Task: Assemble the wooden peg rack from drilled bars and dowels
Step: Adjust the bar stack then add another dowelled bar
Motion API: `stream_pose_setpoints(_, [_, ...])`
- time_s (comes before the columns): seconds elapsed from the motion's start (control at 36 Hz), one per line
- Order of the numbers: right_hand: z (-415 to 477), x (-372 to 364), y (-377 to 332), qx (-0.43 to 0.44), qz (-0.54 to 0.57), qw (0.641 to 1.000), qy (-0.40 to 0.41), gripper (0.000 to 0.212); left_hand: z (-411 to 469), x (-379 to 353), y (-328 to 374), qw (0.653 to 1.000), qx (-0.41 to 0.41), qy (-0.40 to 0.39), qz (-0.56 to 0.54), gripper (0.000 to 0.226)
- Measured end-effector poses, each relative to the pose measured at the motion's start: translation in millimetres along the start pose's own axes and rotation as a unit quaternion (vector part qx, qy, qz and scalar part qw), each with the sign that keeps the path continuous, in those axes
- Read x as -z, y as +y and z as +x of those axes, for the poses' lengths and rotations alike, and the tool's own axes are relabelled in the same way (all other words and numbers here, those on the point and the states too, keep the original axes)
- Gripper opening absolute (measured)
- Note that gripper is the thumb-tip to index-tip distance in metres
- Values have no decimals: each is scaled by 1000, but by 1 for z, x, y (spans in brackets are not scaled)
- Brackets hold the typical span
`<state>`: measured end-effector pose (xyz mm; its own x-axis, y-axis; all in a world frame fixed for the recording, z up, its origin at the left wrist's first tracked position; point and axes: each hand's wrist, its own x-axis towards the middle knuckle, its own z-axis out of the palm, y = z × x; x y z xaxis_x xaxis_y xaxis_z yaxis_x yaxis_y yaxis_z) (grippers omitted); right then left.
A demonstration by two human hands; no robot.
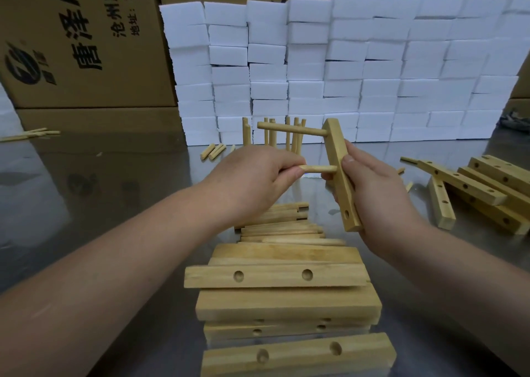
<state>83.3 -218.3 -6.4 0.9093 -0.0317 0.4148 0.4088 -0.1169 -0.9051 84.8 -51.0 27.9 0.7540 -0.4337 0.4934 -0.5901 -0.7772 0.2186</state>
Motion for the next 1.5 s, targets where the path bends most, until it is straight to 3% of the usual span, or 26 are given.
stream_pose_setpoints(0.19, [-2,-1,2,7,-11,1000,10,55,-1,-1,2,998,27,-12,-50,28])
stream_pose_setpoints(0.31, [1,1,7,1,18,999,28,35,0,-3,2,991,59,-17,-121,27])
stream_pose_setpoints(0.64, [0,0,9,12,-10,1000,24,38,0,-4,4,958,140,-46,-246,29])
stream_pose_setpoints(0.72, [2,2,9,10,-16,1000,19,35,2,-4,3,966,134,-50,-214,27])
stream_pose_setpoints(0.83, [1,-2,13,-9,-36,999,26,53,6,-3,-2,974,131,-64,-171,30])
stream_pose_setpoints(1.03, [12,7,27,-98,35,987,122,32,10,-6,-23,964,193,-14,-181,28])
stream_pose_setpoints(1.17, [15,9,36,-121,13,983,136,28,7,-19,-40,972,202,-119,-8,31])
stream_pose_setpoints(1.33, [11,4,39,-136,-31,986,93,38,3,-33,-49,960,216,-177,-4,29])
stream_pose_setpoints(1.5, [12,4,38,-152,3,986,69,31,0,-37,-52,959,209,-193,4,31])
